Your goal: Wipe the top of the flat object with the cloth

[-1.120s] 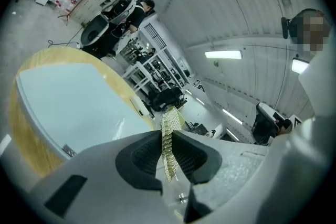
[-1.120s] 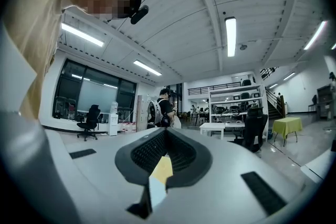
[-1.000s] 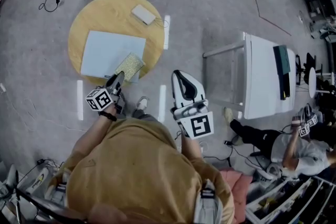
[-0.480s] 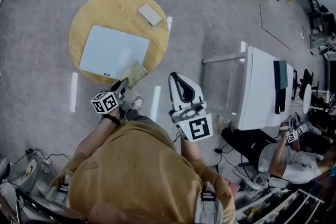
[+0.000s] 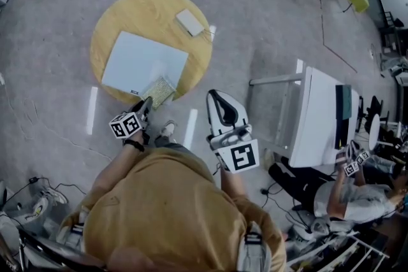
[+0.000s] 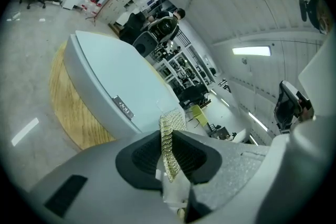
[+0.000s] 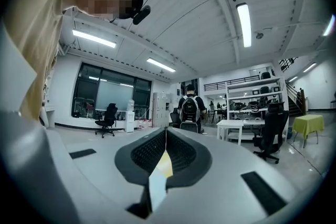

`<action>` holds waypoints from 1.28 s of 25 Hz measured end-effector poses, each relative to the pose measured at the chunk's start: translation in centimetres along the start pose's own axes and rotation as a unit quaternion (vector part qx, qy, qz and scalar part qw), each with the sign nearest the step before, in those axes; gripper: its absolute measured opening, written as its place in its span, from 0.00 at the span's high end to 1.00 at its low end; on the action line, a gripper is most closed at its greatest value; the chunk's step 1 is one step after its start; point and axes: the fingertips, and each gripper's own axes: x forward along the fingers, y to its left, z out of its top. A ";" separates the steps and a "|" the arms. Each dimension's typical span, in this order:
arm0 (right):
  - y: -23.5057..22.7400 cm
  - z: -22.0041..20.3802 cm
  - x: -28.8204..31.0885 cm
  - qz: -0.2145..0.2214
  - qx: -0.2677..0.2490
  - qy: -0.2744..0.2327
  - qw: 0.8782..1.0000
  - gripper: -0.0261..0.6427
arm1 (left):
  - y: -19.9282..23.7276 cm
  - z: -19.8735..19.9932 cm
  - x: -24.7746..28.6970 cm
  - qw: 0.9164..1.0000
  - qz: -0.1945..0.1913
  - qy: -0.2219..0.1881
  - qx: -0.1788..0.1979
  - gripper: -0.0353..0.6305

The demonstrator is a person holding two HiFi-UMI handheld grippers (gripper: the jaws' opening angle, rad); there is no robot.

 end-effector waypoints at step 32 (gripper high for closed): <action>5.4 3.1 4.0 -0.034 -0.010 -0.014 0.999 0.96 | 14.3 16.5 -9.9 0.988 0.113 -0.089 0.052 0.85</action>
